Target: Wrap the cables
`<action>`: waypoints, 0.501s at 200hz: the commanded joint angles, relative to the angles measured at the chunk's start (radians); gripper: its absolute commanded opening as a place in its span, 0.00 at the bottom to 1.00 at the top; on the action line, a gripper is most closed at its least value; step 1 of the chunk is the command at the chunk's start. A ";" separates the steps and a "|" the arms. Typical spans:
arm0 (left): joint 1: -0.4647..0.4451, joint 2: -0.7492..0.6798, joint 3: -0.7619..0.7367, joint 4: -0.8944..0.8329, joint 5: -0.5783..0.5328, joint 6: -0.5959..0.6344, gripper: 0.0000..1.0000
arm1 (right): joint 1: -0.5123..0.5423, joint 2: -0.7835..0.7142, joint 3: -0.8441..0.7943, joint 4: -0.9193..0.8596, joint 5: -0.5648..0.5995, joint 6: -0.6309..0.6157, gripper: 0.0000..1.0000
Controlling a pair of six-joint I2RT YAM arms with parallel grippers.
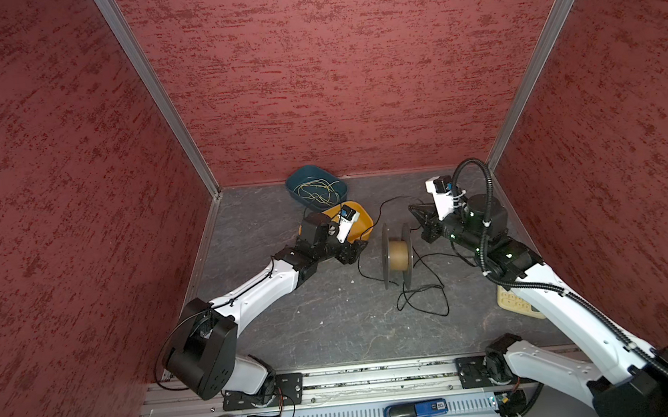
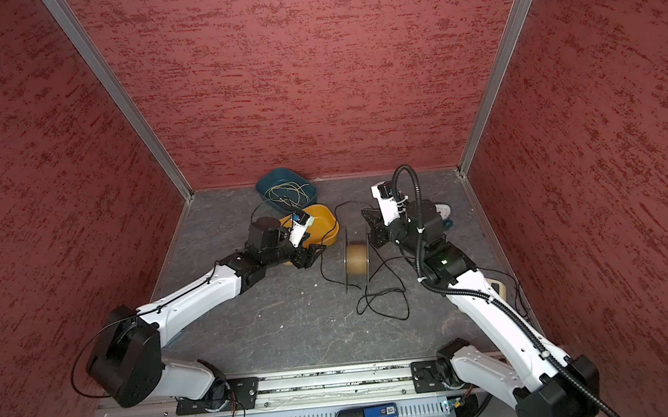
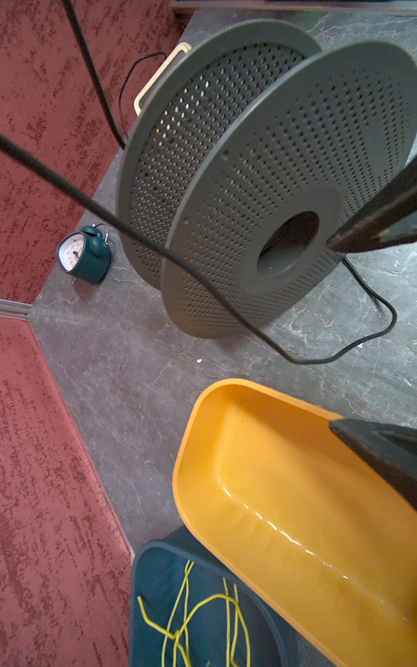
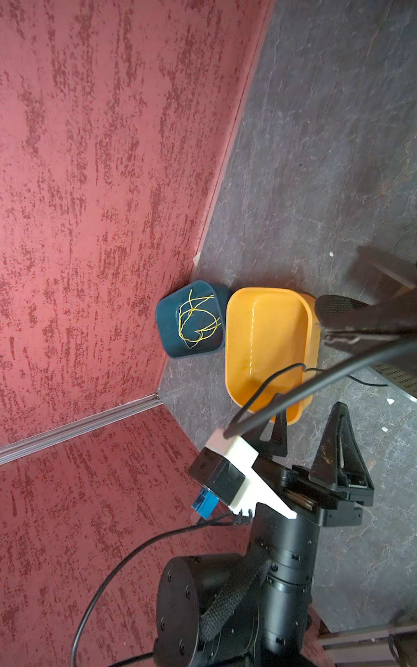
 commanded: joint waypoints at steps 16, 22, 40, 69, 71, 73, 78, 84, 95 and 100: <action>0.032 0.049 -0.016 0.143 0.039 -0.003 0.73 | -0.013 -0.035 0.033 0.011 -0.064 0.020 0.00; 0.037 0.061 -0.014 0.161 0.060 0.000 0.73 | -0.015 -0.037 0.033 0.011 -0.065 0.022 0.00; 0.043 0.099 -0.007 0.215 0.092 0.016 0.72 | -0.018 -0.036 0.037 0.010 -0.072 0.026 0.00; 0.060 0.174 0.038 0.242 0.161 0.020 0.69 | -0.024 -0.043 0.034 0.024 -0.094 0.045 0.00; 0.060 0.178 0.039 0.244 0.160 0.020 0.69 | -0.024 -0.043 0.033 0.025 -0.095 0.046 0.00; 0.060 0.183 0.042 0.246 0.160 0.020 0.69 | -0.025 -0.044 0.033 0.027 -0.097 0.048 0.00; 0.062 0.193 0.047 0.251 0.158 0.022 0.68 | -0.026 -0.046 0.033 0.028 -0.101 0.051 0.00; 0.063 0.205 0.051 0.258 0.164 0.023 0.67 | -0.029 -0.048 0.036 0.028 -0.107 0.052 0.00; 0.065 0.223 0.057 0.272 0.175 0.019 0.65 | -0.032 -0.051 0.037 0.028 -0.113 0.057 0.00; 0.065 0.231 0.062 0.277 0.179 0.017 0.63 | -0.034 -0.053 0.038 0.030 -0.114 0.061 0.00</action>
